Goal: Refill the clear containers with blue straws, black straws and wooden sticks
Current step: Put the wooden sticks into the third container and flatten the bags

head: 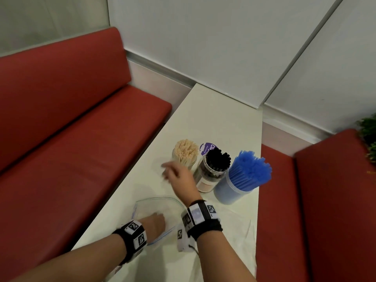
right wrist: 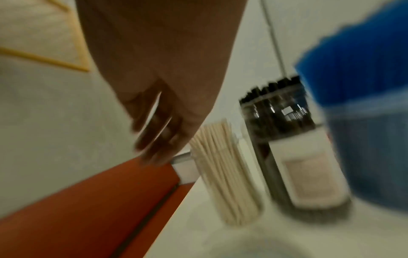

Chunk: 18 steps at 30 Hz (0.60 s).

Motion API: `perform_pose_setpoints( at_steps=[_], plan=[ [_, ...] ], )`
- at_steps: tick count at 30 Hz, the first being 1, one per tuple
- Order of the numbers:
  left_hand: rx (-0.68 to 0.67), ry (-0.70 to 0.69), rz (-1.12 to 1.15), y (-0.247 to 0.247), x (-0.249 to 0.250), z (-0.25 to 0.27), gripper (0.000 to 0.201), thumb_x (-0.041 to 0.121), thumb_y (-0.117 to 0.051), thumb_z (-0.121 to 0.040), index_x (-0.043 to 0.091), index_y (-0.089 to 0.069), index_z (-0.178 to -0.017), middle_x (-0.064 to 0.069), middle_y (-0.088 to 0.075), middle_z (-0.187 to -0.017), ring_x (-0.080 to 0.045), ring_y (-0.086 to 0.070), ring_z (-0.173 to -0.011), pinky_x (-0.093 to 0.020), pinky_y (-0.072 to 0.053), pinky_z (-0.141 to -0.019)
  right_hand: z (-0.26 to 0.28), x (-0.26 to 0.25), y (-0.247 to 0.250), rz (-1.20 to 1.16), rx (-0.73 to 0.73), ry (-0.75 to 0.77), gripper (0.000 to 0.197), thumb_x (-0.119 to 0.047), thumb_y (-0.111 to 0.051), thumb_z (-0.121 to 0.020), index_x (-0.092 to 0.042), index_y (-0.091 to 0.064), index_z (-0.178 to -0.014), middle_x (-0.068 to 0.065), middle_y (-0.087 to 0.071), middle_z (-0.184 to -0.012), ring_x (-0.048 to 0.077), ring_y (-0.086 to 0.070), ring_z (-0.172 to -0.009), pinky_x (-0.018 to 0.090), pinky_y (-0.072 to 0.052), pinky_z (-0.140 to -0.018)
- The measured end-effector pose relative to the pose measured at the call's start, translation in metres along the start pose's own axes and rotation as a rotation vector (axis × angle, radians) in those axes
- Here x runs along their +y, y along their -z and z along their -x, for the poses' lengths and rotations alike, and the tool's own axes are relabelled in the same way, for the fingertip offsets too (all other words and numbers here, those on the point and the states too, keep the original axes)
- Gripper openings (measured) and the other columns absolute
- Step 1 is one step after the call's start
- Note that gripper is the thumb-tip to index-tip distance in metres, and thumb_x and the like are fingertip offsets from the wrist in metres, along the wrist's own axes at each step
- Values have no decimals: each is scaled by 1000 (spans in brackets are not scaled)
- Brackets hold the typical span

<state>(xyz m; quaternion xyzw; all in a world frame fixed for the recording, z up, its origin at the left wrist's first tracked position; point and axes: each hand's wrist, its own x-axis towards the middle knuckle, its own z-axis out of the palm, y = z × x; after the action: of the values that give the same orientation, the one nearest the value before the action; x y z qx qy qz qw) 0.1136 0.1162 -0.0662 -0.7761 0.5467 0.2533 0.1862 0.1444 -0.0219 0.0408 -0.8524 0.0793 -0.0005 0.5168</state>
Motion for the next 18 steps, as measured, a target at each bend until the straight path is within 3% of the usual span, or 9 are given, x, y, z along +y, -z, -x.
perform_pose_setpoints(
  at_steps=[2,4,6,10,12,14,18],
  plan=[
    [57,69,129,6,1,-1,39,4,-28,-104,-9,-38,-140,-26,-40,-147,-36,-38,-136,-30,-28,-109,23,12,-13,-16,-264,-125,22,-24,-51,-103,-17,-71,-107,3,-72,-89,16,-67,-76,36,-56,-74],
    [76,162,314,13,3,3,36,2,-32,-101,-5,-51,-130,-25,-53,-134,-36,-52,-122,-37,-36,-100,41,29,-20,223,-390,-183,25,-29,-53,-102,-12,-71,-107,12,-72,-102,24,-67,-91,39,-53,-84],
    [80,196,399,12,1,3,32,10,-36,-99,1,-60,-118,-21,-61,-122,-34,-58,-109,-37,-41,-88,56,48,-23,450,-426,-233,31,-31,-52,-103,-8,-68,-115,17,-69,-118,31,-62,-111,38,-47,-93],
    [81,248,423,-1,-1,2,29,20,-41,-100,8,-62,-116,-15,-63,-118,-32,-60,-109,-36,-44,-87,81,75,-22,770,-592,-356,46,-38,-63,-97,-24,-56,-140,7,-59,-142,31,-51,-132,44,-38,-111],
    [100,258,430,-2,3,4,27,19,-42,-99,10,-62,-114,-14,-64,-117,-31,-60,-108,-37,-44,-88,91,83,-23,889,-577,-349,45,-25,-61,-95,-30,-56,-140,6,-58,-140,34,-50,-131,49,-37,-110],
    [151,256,455,-2,6,6,25,18,-41,-99,12,-59,-115,-14,-64,-114,-31,-61,-105,-38,-46,-87,99,89,-25,901,-464,-370,48,-14,-55,-94,-35,-55,-138,8,-58,-135,35,-51,-128,48,-40,-106],
    [235,283,486,-7,11,8,24,16,-39,-97,15,-56,-115,-13,-66,-108,-30,-63,-98,-36,-45,-80,108,98,-19,785,-294,-446,49,-9,-45,-96,-36,-56,-135,7,-57,-129,32,-56,-123,43,-44,-102]
  ],
)
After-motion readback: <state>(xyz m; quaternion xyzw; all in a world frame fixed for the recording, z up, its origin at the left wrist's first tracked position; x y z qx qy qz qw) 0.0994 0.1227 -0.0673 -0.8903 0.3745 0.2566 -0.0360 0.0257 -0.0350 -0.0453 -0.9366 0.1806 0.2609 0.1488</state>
